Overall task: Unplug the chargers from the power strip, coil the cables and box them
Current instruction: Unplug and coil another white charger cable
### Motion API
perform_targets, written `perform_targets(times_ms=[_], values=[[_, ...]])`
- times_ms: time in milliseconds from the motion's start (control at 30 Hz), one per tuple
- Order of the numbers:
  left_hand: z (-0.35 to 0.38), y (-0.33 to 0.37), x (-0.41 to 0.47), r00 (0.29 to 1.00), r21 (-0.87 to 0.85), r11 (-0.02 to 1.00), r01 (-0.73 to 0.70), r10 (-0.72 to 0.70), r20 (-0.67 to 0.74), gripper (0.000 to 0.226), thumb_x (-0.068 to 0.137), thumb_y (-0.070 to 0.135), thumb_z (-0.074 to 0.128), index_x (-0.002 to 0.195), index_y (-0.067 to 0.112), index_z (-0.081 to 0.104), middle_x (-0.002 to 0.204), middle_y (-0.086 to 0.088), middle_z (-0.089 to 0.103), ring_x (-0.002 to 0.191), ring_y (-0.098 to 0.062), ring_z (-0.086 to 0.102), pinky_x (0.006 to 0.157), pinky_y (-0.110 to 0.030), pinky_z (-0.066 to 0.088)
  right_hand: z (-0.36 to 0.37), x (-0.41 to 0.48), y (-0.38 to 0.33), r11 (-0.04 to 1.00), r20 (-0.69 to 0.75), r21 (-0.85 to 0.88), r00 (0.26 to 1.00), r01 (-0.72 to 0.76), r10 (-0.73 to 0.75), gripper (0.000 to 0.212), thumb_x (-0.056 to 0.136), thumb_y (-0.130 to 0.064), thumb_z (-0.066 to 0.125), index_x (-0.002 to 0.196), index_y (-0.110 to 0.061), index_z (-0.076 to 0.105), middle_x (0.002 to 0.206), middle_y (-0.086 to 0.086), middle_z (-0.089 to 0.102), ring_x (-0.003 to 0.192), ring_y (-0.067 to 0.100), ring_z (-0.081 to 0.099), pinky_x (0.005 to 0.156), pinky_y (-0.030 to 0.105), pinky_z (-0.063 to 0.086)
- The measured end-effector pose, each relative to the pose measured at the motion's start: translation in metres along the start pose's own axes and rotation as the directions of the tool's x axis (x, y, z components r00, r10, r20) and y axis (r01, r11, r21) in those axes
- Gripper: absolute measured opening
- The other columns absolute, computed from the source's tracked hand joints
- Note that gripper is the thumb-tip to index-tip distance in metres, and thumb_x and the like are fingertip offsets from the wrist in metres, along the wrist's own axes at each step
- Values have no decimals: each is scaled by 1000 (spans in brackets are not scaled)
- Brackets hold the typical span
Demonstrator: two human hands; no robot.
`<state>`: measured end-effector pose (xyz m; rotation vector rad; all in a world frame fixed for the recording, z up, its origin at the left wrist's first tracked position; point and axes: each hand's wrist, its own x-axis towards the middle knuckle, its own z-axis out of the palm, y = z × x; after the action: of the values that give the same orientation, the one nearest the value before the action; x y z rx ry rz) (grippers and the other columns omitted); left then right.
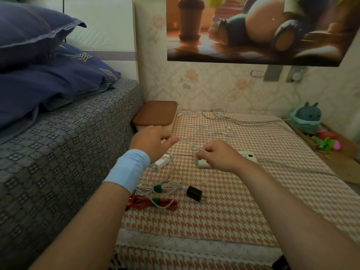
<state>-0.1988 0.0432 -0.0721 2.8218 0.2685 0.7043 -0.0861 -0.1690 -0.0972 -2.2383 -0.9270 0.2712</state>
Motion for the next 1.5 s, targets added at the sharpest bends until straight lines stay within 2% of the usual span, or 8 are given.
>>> perform_targets(times_ms=[233,433,600,833,1000,1200,1300,1500], values=[[-12,-32,-2,954,63,975,215,-196,-226,44,98,48,43,88,16,72,86,-6,61,86,-29,55,78,-38,43,12,-1,8,984,55,145,994,-105,98,42,101,-33,59,67,-12,71,58,-3,67,51,7,56,57,23,46],[-4,-33,-6,946,-59,950,305,-310,-98,42,102,38,37,82,12,64,83,-10,61,77,-30,56,69,-39,46,23,4,-1,920,90,332,978,-210,191,39,108,-28,44,87,-5,67,55,5,51,45,15,51,64,43,61],[3,-19,-7,953,-144,943,300,-303,2,29,101,28,42,82,9,53,78,-9,57,74,-31,55,63,-36,41,38,1,-3,960,222,-161,940,-227,260,36,108,-6,36,127,-10,66,77,-16,36,60,4,37,55,23,41],[4,9,-8,967,-150,959,242,-227,112,38,95,47,52,64,25,48,66,3,53,71,-24,55,62,-33,43,67,-6,-2,956,386,-247,889,-160,248,27,83,-44,78,84,-18,71,80,0,68,73,16,63,63,32,50],[4,31,-7,976,-173,965,195,-174,127,40,96,46,51,66,19,52,66,-1,56,69,-23,55,61,-32,42,69,-18,-4,917,329,-388,915,-93,233,31,94,-42,62,82,-14,62,79,6,65,69,20,58,64,34,46],[-2,49,3,992,-275,959,65,-91,-83,31,98,38,49,70,26,52,65,6,52,63,-14,50,60,-32,42,15,-31,-2,976,269,-24,939,-214,213,26,105,-25,48,98,-6,63,75,9,60,59,19,49,59,33,40],[-4,60,7,988,-327,945,22,-70,-136,24,99,34,47,80,24,56,65,4,54,63,-15,52,59,-34,41,-13,-40,4,919,245,283,947,-276,209,12,101,-6,49,106,-8,60,84,11,68,68,24,67,63,34,53],[1,79,15,997,-440,895,74,-83,-1,29,99,15,42,90,28,67,83,6,68,55,-15,52,55,-29,44,-49,-54,22,878,143,415,970,-238,195,20,96,8,45,89,-11,46,86,11,64,61,22,62,58,38,52]])
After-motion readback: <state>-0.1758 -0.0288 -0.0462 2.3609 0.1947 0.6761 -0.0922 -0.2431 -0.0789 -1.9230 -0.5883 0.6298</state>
